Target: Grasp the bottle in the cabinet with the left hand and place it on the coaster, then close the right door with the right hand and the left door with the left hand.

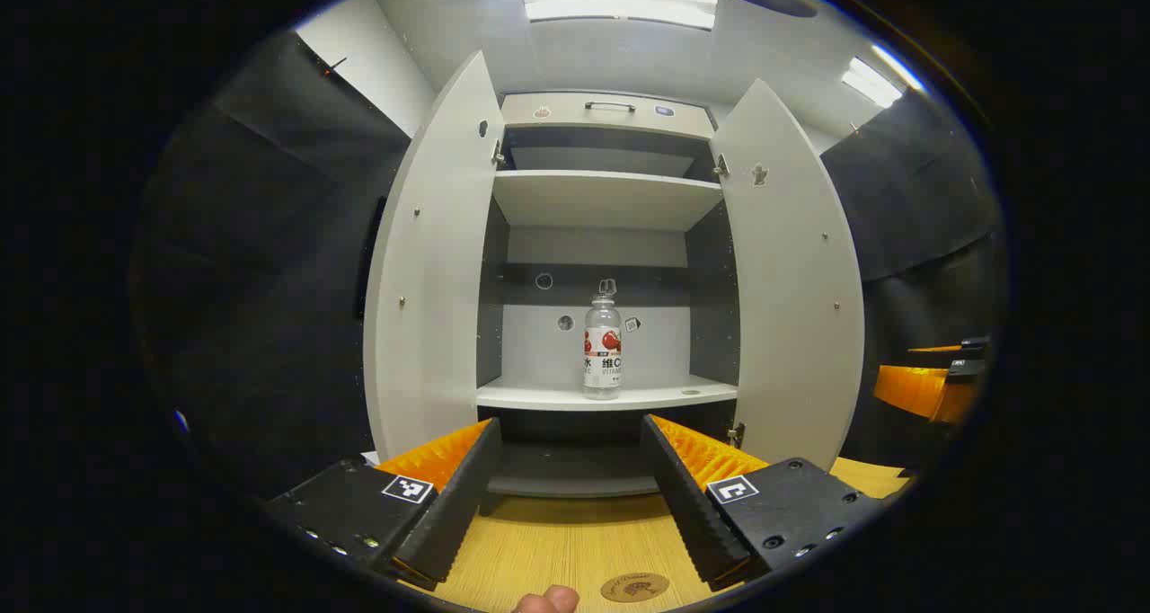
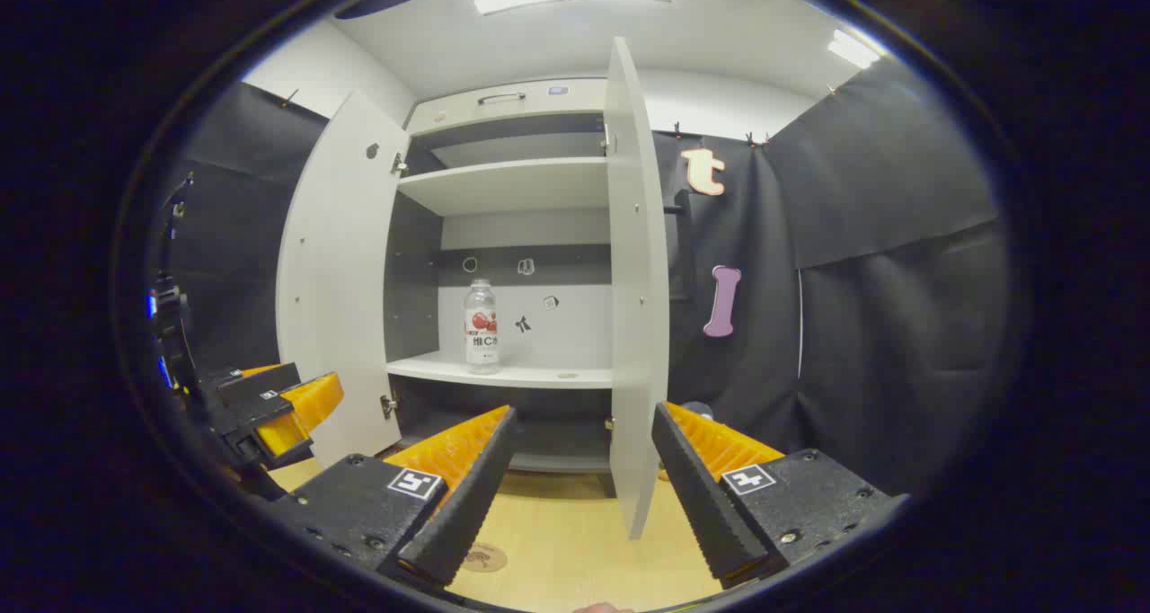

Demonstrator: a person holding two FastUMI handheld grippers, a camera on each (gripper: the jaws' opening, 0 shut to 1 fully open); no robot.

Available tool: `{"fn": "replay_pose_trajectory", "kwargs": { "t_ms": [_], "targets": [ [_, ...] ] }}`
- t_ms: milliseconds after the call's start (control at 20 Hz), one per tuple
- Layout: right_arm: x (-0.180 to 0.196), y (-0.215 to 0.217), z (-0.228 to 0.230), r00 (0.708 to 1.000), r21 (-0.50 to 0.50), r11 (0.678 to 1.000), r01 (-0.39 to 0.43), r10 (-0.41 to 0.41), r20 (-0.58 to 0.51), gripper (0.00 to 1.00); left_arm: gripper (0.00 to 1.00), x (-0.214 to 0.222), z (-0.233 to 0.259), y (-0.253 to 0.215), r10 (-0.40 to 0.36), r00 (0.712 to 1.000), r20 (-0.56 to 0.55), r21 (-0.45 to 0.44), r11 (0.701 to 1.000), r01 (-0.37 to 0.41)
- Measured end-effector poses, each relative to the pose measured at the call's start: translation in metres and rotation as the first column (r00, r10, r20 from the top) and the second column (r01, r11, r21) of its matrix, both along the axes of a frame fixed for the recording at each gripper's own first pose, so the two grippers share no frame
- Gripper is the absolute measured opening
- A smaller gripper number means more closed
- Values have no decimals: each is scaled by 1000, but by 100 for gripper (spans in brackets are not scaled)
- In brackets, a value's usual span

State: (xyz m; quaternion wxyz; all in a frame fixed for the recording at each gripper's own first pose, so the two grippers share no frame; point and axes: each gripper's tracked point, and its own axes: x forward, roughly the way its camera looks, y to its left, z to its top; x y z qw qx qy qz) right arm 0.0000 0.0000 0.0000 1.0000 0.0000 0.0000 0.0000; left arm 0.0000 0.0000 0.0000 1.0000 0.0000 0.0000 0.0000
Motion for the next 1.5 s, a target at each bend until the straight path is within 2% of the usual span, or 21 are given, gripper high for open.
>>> {"fn": "replay_pose_trajectory", "kwargs": {
  "t_ms": [200, 250, 300, 700, 800, 850, 900, 1050, 1100, 1150, 1200, 1250, 1300, 1400, 1450, 1500],
  "targets": [
    [4, -1, -4, 1000, -7, 1000, -4, 4, -7, 98, 95, -4, -4, 2, 11, 1000, -9, 25, 1000, -11],
    [5, 0, -4, 1000, -10, 1000, -9, 9, -9, 94, 95, -5, -4, 3, 14, 1000, -9, 30, 999, -14],
    [7, 3, -5, 1000, -11, 1000, -18, 18, -9, 98, 95, -5, -4, 3, 15, 1000, -9, 34, 999, -15],
    [11, 13, -2, 999, -48, 998, -52, 52, -2, 98, 95, 11, -4, -1, -4, 1000, -6, 24, 1000, 4],
    [11, 11, 0, 999, -58, 997, -46, 46, -1, 98, 94, 29, -1, -12, -54, 998, -14, 5, 999, 54],
    [10, 10, 1, 999, -61, 997, -44, 44, 1, 98, 99, 40, 1, -16, -79, 997, -19, -4, 997, 79],
    [10, 9, 1, 999, -65, 997, -42, 42, 2, 98, 95, 53, 5, -18, -89, 996, -11, -8, 996, 89],
    [4, 2, 3, 1000, -73, 997, -18, 19, 6, 98, 95, 101, 24, -21, -105, 994, 41, -18, 994, 105],
    [2, 0, 2, 1000, -72, 997, -8, 8, 6, 94, 99, 119, 28, -27, -127, 991, 44, -30, 991, 128],
    [0, -3, 2, 1000, -70, 998, 3, -3, 3, 99, 94, 136, 30, -33, -148, 988, 39, -44, 988, 150],
    [-2, -6, 1, 1000, -68, 998, 15, -15, -1, 98, 99, 153, 30, -37, -160, 987, 30, -53, 985, 161],
    [-3, -9, 0, 1000, -67, 997, 28, -28, -4, 98, 99, 170, 30, -38, -157, 987, 26, -55, 986, 158],
    [-6, -14, -1, 999, -65, 997, 45, -46, -8, 98, 95, 189, 31, -35, -145, 989, 26, -48, 988, 146],
    [-9, -25, -2, 996, -63, 994, 85, -86, -11, 98, 95, 221, 27, -34, -133, 991, 15, -25, 991, 133],
    [-11, -30, -2, 994, -63, 993, 104, -105, -14, 98, 99, 236, 23, -34, -129, 992, 7, -17, 991, 129],
    [-12, -35, -3, 992, -63, 990, 123, -124, -18, 98, 95, 250, 19, -38, -137, 991, -5, -11, 991, 137]
  ]
}}
